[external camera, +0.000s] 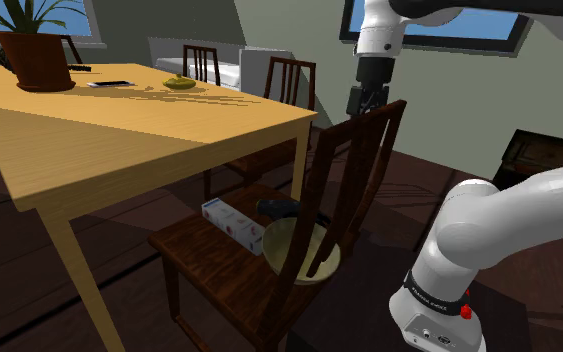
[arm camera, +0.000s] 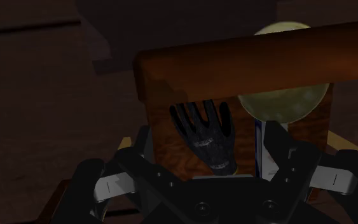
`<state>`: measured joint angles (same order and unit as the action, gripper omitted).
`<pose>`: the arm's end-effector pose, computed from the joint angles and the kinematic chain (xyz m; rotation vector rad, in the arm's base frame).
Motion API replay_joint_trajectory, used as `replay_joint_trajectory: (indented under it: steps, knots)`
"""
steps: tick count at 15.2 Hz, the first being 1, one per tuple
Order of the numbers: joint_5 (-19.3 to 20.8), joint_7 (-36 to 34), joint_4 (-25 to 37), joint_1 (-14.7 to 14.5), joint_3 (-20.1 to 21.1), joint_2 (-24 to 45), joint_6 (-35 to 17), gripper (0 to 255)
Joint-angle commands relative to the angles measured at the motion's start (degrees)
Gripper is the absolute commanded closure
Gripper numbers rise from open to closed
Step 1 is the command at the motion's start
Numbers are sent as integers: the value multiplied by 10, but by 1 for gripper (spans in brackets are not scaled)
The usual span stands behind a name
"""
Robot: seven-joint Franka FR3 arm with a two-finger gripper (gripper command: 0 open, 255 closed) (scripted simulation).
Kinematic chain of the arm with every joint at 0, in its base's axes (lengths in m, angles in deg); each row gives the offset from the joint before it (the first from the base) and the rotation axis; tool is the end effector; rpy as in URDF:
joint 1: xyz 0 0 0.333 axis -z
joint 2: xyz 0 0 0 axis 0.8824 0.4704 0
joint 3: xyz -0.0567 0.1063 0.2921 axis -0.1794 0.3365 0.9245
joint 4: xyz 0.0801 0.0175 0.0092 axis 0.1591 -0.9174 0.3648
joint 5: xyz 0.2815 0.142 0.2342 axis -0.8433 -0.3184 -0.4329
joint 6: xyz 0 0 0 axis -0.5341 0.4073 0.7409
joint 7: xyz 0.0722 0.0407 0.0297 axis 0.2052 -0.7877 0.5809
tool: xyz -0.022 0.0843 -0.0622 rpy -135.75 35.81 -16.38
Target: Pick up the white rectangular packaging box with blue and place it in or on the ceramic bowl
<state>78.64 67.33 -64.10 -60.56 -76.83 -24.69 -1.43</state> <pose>0.2800 -0.0312 0.6022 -3.0761 0.1843 0.1279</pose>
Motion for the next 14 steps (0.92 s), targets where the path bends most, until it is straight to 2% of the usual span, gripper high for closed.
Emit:
replay_joint_trajectory:
  steps: [1,8,14]
  knots:
    - [0,0,0,0,0,0,0,0]
    - [-34,-59,-54,-14,51,65,-133,0]
    - [-53,-107,-68,-25,94,154,-247,0]
